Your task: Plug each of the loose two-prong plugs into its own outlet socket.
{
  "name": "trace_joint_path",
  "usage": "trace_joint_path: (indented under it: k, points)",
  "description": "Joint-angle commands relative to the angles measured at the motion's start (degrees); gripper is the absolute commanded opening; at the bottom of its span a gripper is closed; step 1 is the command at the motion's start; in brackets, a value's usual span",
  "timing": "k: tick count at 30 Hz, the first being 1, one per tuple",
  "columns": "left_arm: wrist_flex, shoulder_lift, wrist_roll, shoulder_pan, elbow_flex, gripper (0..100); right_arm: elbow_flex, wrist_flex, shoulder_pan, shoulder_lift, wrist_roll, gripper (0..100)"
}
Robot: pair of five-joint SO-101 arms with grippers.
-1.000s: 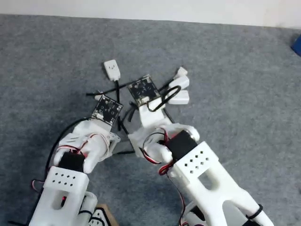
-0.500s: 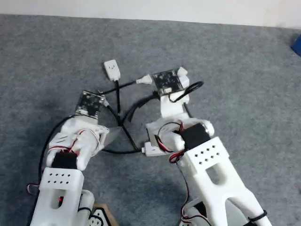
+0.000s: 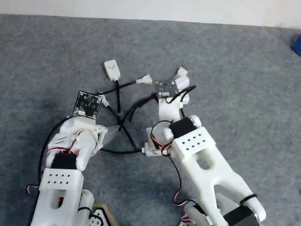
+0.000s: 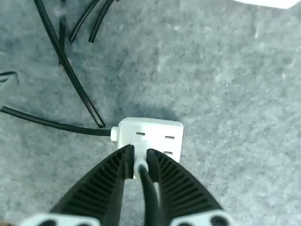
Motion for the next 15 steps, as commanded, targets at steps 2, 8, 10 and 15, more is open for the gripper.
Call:
trace_joint_path:
  k: [2,8,10,15]
  points:
    - [-1.6,0.1,0.7,-0.7,-0.4,36,-1.2,-2.0,-0.8,-0.7,-0.8,0.5]
    - [-1.6,0.1,0.7,-0.7,-0.3,36,-1.2,-2.2,-0.8,-4.4,-0.9,0.5]
    - [-1.6,0.1,0.7,-0.7,-0.3,36,-0.8,-3.5,-0.8,-4.9,-0.9,0.5]
    - [-1.6,0.1,0.7,-0.7,-0.3,36,-0.5,-5.7,-0.8,-4.7,-1.0,0.5]
